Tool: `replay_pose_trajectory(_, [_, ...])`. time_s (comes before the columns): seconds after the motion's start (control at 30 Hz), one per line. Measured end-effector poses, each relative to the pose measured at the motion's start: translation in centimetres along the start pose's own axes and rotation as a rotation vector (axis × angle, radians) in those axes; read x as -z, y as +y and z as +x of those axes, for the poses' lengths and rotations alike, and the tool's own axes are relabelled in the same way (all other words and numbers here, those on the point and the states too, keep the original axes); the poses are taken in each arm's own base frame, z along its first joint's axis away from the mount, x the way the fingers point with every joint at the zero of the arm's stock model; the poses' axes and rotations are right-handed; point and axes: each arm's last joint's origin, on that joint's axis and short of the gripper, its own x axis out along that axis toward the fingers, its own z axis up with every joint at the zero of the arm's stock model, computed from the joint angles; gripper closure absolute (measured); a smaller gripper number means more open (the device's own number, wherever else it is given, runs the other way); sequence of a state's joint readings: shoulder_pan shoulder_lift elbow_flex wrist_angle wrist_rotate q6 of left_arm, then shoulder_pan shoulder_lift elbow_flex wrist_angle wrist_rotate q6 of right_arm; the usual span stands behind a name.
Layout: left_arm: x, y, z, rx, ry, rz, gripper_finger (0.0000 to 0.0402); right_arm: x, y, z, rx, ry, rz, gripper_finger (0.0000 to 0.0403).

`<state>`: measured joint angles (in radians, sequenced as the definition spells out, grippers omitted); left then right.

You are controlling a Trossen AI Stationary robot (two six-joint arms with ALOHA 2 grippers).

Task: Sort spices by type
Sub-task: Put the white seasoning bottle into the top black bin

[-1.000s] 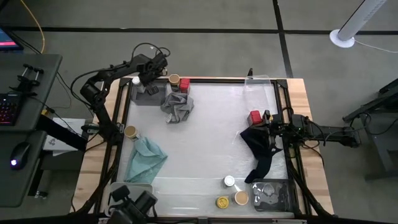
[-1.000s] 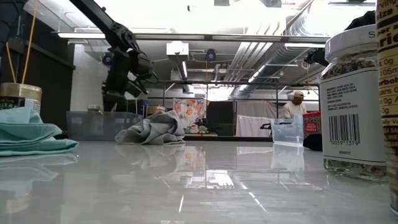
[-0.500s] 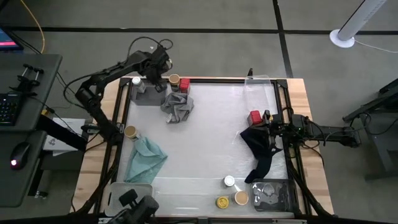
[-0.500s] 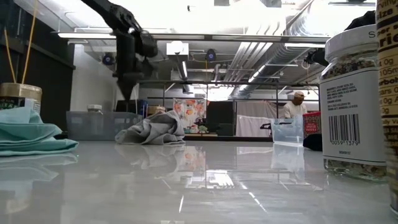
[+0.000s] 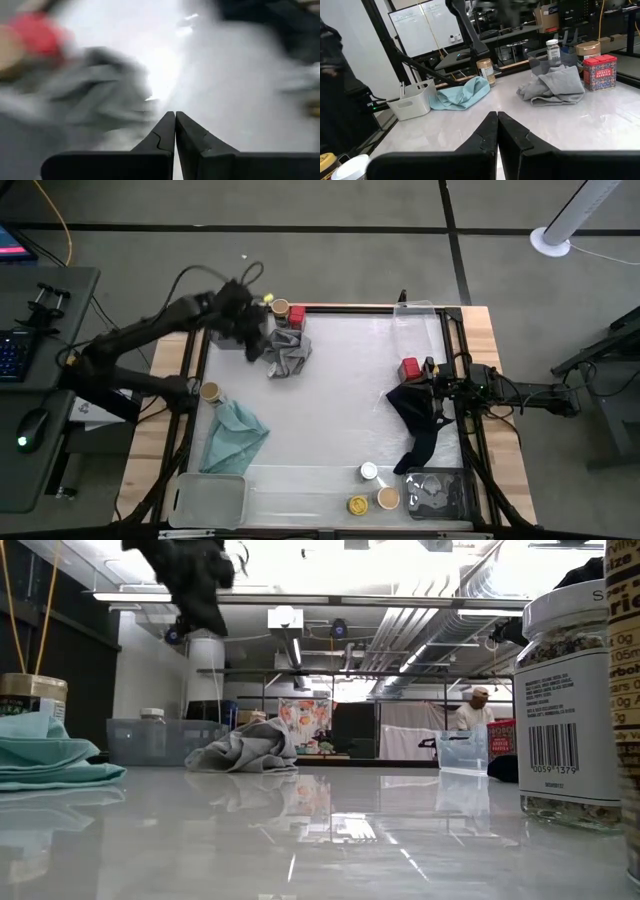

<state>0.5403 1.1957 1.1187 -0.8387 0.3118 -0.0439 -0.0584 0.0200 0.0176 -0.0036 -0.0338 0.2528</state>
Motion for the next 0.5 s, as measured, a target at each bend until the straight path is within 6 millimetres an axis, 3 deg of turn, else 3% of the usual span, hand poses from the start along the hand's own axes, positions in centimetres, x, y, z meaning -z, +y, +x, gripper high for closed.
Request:
replay_pose_trajectory(0.23, [3.9,-6.5,-1.0,0.371,-0.292,-0.077,0.0401,0.0,0.0,0.0,0.000,0.001,0.000,0.0402])
replay_pose_trajectory(0.4, [4.3,-9.0,-2.0,0.489,-0.533,-0.115,0.0401,-0.1,-0.2,0.0,0.064,-0.024,-0.009,0.0402])
replay_pose_trajectory(0.5, [4.2,-9.6,-2.3,0.507,-0.573,-0.105,0.0401,-1.2,-0.3,-0.1,0.166,-0.177,0.105,0.0402])
